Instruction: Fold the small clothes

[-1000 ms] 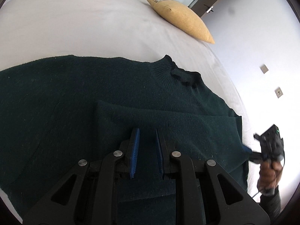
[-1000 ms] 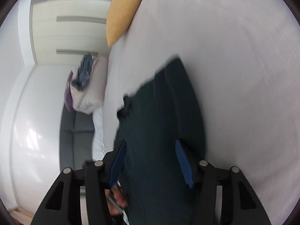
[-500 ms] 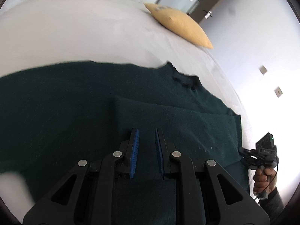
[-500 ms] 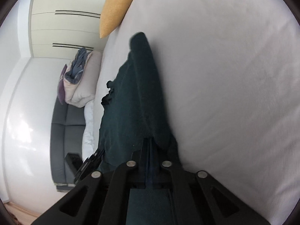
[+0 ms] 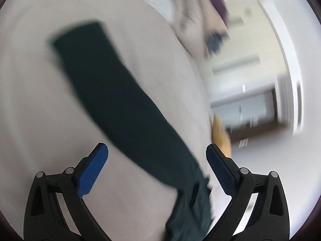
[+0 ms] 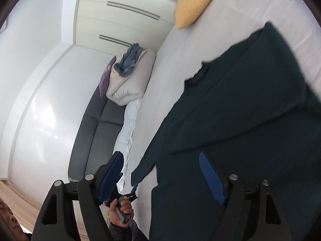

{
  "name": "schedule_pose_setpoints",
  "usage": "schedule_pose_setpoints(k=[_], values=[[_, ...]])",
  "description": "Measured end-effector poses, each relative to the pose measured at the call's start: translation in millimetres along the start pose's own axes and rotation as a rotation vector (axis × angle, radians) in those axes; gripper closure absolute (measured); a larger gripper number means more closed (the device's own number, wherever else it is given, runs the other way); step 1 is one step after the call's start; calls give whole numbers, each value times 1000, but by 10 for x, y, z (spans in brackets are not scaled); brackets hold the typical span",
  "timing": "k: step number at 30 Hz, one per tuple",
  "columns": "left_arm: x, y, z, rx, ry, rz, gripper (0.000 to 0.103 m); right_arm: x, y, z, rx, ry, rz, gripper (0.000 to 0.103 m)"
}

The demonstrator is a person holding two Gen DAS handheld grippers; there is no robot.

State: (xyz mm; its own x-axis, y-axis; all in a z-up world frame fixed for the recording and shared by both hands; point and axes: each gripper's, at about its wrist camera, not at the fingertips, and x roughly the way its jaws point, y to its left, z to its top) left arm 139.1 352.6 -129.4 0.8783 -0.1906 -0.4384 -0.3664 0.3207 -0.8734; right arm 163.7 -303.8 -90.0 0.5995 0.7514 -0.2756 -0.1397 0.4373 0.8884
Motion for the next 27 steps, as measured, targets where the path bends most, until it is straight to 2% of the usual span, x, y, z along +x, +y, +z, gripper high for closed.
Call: schedule_pose_setpoints(k=[2, 4, 8, 15, 16, 18, 19, 20, 21, 22, 24, 25, 27], values=[[-103, 212, 170, -90, -39, -19, 3, 121, 62, -83, -1, 15, 1, 22], [-139, 326, 315, -135, -56, -43, 3, 224, 115, -148, 4, 24, -10, 22], [-104, 419, 449, -207, -75, -25, 6, 354, 204, -251, 8, 40, -15, 22], [8, 543, 702, -324, -106, 88, 8, 455, 292, -362, 8, 54, -17, 23], [52, 549, 726, -345, -113, 90, 10, 500, 291, -345, 8, 56, -16, 23], [184, 551, 794, -379, -108, 46, 12, 545, 300, -360, 7, 59, -11, 23], [283, 578, 854, -394, -94, 20, 24, 557, 298, -364, 7, 60, -10, 23], [354, 604, 874, -403, -82, 12, 42, 570, 287, -370, 8, 60, -11, 23], [460, 660, 884, -422, -68, 4, 53, 572, 272, -373, 11, 60, -11, 23], [531, 735, 874, -450, -58, -7, 74, 575, 257, -375, 16, 60, -11, 23], [637, 903, 871, -513, -57, -40, 85, 549, 224, -380, 24, 55, -14, 23], [646, 937, 875, -515, -63, -56, 89, 532, 198, -381, 27, 51, -15, 23], [675, 908, 906, -483, -74, -60, 91, 479, 152, -386, 33, 45, -16, 23]])
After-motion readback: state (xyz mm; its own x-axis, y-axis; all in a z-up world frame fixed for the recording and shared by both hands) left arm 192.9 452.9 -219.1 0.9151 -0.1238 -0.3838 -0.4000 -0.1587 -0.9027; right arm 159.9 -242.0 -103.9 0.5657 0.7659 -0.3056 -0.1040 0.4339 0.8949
